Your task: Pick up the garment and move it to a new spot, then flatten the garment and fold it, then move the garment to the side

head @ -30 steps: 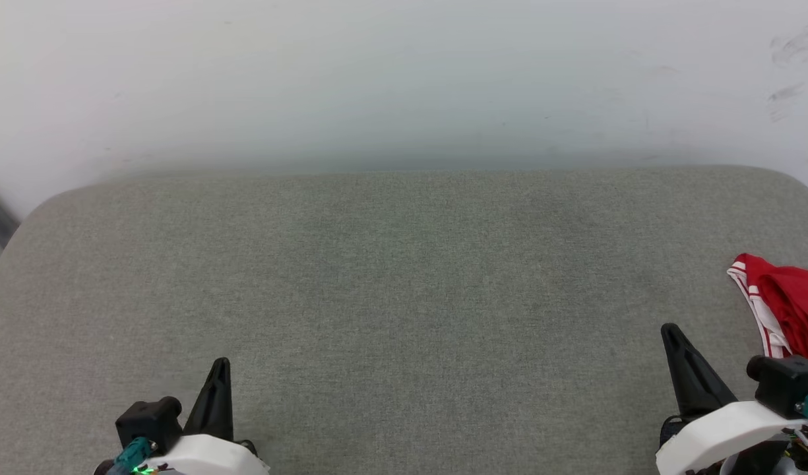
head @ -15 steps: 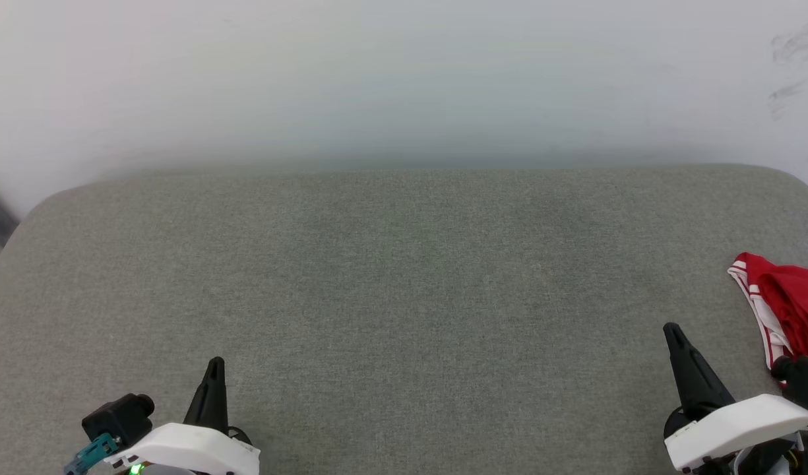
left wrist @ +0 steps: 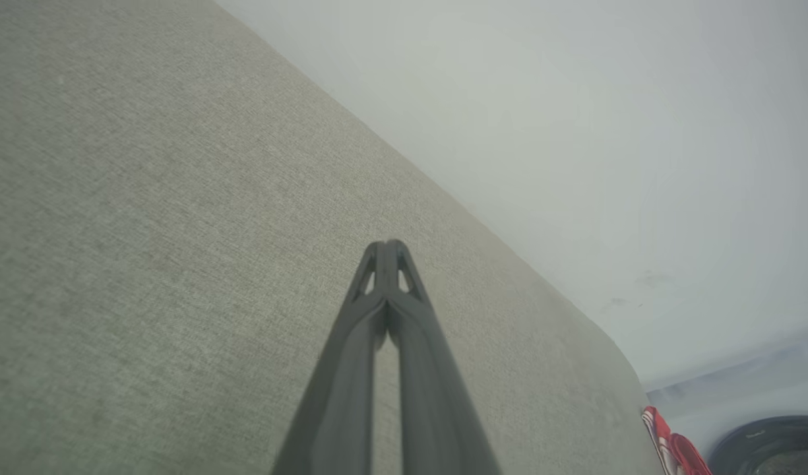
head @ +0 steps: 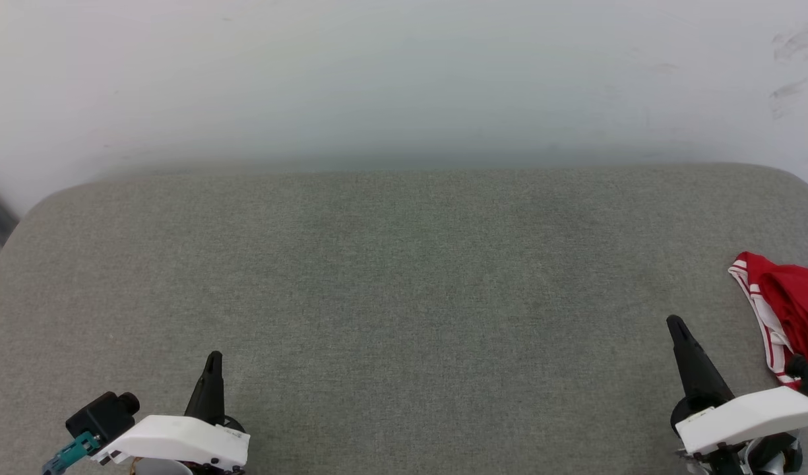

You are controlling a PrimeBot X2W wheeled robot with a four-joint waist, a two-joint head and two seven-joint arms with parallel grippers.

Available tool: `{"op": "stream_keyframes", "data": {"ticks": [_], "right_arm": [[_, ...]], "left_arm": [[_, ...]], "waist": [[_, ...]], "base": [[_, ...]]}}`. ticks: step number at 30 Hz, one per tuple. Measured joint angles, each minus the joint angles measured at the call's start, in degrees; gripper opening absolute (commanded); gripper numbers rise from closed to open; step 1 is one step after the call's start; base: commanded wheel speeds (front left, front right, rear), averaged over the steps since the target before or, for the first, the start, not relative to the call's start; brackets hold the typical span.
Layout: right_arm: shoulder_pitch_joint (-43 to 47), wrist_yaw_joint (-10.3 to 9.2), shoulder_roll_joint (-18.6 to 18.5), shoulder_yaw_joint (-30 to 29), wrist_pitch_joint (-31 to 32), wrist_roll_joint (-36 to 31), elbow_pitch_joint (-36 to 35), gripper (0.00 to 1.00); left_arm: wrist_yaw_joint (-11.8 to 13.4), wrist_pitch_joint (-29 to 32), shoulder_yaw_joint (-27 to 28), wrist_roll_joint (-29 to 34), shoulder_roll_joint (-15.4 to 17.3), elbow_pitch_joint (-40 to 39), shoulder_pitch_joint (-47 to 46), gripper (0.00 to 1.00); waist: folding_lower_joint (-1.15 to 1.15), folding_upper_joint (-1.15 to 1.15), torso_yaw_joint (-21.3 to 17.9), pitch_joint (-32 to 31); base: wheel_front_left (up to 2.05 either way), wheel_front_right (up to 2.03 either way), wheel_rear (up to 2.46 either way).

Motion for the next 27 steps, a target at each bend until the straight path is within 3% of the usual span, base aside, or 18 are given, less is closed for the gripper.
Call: {"op": "stream_keyframes", "data": {"ticks": [27], "right_arm": [[-2.5,0.00,0.8,-1.5,0.7,19.4,3.9,0.00]], "left_arm": [[-2.1,5.0,3.5,-17.5,-1.9,-0.2,-1.8,0.00]], "waist": [[0.00,0.00,0.1,0.3]], "base": [[0.00,0.00,0.00]]}}
